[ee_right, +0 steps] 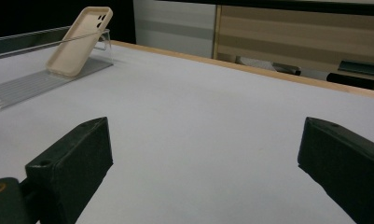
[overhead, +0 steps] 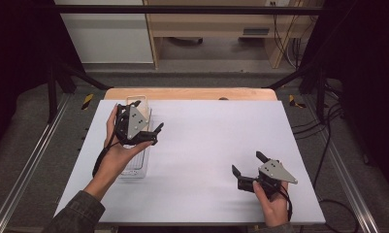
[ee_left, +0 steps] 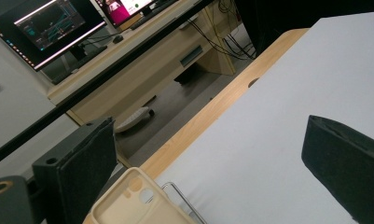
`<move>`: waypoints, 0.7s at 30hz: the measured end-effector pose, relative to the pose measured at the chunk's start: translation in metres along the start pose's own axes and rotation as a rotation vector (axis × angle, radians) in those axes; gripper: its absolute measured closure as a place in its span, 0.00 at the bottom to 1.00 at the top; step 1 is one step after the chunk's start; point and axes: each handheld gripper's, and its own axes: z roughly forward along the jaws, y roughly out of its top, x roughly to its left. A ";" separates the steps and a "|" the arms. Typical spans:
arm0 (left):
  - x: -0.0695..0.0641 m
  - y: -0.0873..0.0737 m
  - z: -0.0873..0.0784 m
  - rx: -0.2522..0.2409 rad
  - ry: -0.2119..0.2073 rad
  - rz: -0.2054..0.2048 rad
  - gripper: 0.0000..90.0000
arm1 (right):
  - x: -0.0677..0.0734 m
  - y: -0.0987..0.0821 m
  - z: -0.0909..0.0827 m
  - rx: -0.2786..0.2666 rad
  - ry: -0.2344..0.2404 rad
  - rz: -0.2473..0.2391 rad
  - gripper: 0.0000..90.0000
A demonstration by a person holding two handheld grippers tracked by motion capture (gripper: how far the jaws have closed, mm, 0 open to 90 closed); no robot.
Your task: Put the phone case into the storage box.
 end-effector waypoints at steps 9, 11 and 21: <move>0.003 -0.001 -0.009 -0.015 0.036 0.014 0.04 | 0.001 0.000 0.000 -0.001 0.000 -0.002 0.03; 0.004 -0.002 -0.012 -0.020 0.047 0.019 0.04 | 0.000 0.000 0.000 -0.001 -0.001 -0.002 0.03; 0.009 -0.004 -0.024 -0.042 0.087 0.035 0.04 | 0.001 0.000 0.000 0.000 -0.001 -0.004 0.03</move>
